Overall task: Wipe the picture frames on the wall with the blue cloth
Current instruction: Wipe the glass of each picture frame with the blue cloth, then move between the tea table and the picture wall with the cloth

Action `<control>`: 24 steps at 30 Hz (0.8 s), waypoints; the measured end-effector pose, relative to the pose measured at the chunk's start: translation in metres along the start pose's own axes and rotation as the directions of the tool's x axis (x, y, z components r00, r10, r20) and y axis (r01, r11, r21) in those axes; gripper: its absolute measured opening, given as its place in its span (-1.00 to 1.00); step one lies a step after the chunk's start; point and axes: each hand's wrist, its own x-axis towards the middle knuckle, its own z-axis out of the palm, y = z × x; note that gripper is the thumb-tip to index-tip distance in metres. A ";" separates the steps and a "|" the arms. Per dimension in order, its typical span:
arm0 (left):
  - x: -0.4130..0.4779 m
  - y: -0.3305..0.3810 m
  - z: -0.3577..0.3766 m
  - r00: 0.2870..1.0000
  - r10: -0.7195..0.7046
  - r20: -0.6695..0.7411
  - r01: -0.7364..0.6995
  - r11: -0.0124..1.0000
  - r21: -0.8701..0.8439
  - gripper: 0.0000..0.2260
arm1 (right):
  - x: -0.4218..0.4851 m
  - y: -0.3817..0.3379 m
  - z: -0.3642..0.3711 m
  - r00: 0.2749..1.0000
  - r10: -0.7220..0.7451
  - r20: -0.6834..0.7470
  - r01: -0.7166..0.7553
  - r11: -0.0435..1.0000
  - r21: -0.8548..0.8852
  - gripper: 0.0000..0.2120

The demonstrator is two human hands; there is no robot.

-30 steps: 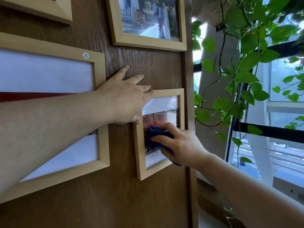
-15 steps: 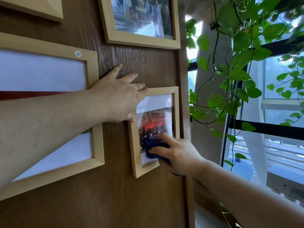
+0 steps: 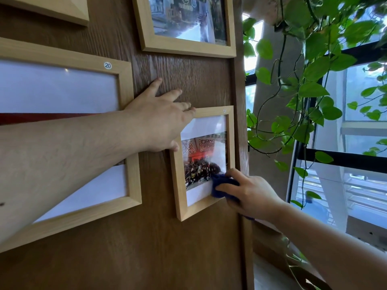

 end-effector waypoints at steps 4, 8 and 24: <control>-0.002 0.001 0.000 1.000 -0.005 -0.004 0.005 1.000 -0.012 -0.18 | -0.009 0.010 -0.004 0.997 0.080 -0.017 -0.081 0.997 -0.021 -0.71; -0.015 0.009 0.001 0.997 -0.011 -0.077 0.008 0.999 -0.046 -0.24 | -0.011 0.002 -0.019 0.994 0.108 -0.012 -0.108 0.991 -0.076 -0.62; -0.120 0.098 -0.004 0.854 0.151 -0.498 -0.374 0.844 -0.385 -0.32 | -0.098 -0.150 -0.130 0.895 0.434 0.101 -0.347 0.821 -0.454 -0.45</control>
